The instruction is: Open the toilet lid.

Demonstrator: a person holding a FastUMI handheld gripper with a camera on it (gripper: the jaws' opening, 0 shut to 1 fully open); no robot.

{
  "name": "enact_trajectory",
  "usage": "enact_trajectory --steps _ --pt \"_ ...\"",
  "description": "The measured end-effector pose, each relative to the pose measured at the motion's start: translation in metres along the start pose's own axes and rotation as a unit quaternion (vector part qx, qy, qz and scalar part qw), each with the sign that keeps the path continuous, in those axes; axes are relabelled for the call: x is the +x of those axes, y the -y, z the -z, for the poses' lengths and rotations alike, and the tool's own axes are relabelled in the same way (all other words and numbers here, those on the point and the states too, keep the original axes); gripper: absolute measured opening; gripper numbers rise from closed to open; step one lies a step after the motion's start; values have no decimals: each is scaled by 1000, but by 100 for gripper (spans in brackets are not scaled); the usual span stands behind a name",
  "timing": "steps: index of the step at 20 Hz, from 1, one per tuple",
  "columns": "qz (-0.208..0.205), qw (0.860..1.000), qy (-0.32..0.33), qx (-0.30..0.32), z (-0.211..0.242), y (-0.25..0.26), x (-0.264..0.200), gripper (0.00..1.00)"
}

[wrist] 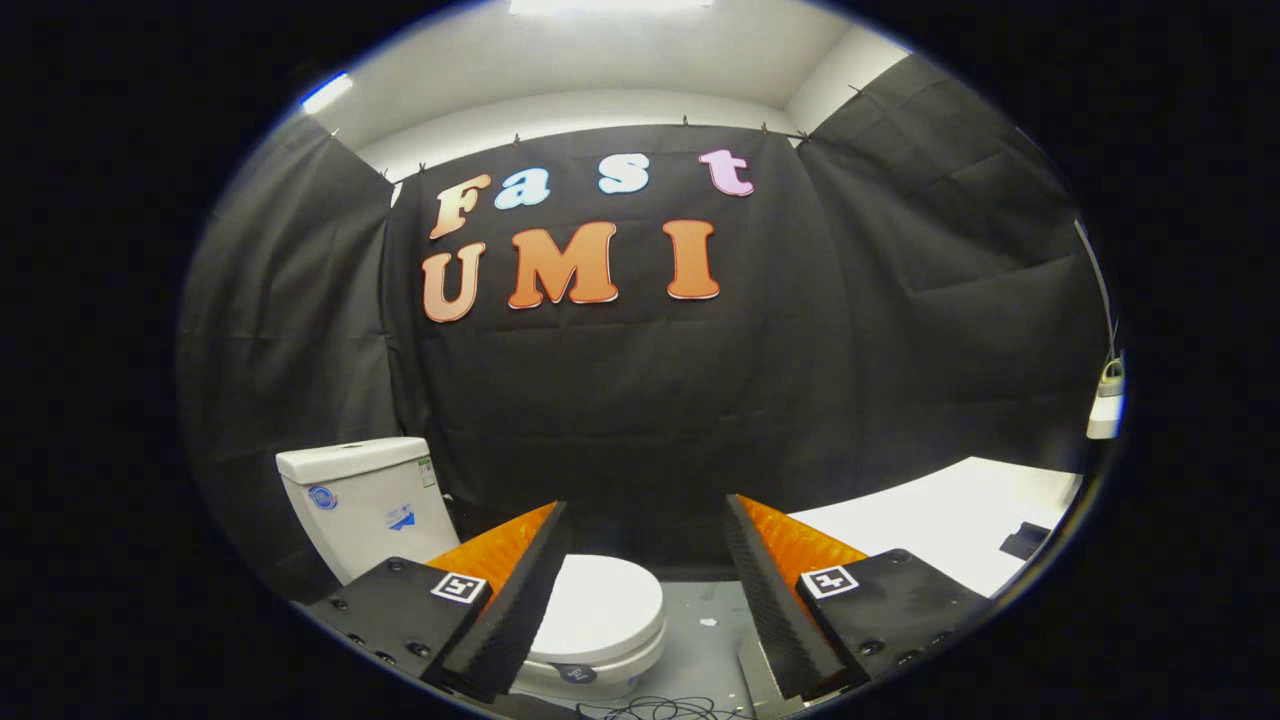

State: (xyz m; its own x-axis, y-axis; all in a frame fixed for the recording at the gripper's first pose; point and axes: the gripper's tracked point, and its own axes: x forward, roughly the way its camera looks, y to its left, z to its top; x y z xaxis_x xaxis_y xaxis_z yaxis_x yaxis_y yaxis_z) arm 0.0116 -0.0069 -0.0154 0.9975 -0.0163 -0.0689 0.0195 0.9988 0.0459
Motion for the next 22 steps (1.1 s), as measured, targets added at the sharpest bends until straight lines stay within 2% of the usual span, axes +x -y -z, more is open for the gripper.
enact_trajectory --steps 7,9,11,13,15,17,19,22 --pt "-37 997 -57 30 29 -43 32 99" --pt "-40 993 -82 71 47 -48 35 99" --pt "-27 984 -104 139 67 -41 43 99" --pt "-16 968 -121 220 96 -37 46 99" --pt "-14 947 -164 276 141 -35 46 98" --pt "-21 921 -214 324 180 -41 46 99" --pt "-35 890 -254 377 210 -49 48 99" --pt "-12 854 -298 427 273 -43 57 99"
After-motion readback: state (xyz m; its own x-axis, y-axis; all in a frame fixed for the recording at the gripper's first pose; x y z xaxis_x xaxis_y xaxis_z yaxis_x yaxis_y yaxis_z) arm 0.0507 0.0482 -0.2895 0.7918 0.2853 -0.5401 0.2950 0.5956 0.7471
